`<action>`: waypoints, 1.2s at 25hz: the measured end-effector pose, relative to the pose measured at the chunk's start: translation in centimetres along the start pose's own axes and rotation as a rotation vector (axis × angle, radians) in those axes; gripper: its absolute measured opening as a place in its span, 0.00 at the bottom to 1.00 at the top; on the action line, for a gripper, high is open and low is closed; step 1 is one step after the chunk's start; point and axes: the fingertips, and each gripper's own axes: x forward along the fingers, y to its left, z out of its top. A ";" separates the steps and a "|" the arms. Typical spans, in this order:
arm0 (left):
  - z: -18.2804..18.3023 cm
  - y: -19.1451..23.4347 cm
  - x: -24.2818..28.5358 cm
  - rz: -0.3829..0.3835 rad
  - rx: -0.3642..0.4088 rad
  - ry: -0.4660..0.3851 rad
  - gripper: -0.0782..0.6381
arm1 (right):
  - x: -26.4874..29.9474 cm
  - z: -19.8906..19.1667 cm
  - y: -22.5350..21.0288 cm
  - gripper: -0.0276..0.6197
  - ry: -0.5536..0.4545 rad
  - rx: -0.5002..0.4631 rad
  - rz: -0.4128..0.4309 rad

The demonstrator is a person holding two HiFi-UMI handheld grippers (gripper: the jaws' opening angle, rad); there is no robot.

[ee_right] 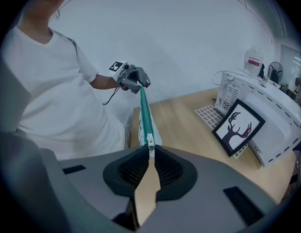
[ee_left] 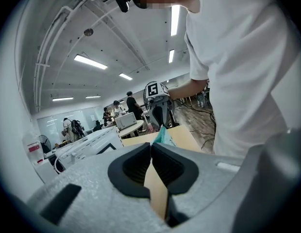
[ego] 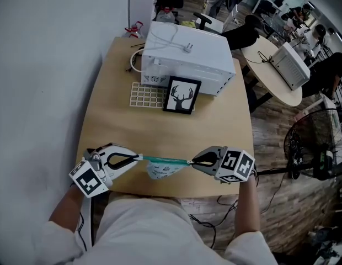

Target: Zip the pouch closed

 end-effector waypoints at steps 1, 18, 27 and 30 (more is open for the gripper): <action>0.1 0.0 0.0 0.002 -0.007 -0.005 0.14 | 0.0 0.0 -0.1 0.10 -0.005 0.004 -0.009; 2.0 4.8 -0.8 0.237 -0.300 -0.127 0.14 | 3.7 1.5 -3.7 0.15 -0.206 0.107 -0.278; 0.3 7.3 -3.2 0.373 -0.361 -0.126 0.14 | 2.2 2.1 -4.9 0.19 -0.429 0.258 -0.528; 0.1 8.0 -4.4 0.427 -0.385 -0.124 0.14 | 0.5 1.3 -4.4 0.13 -0.498 0.317 -0.586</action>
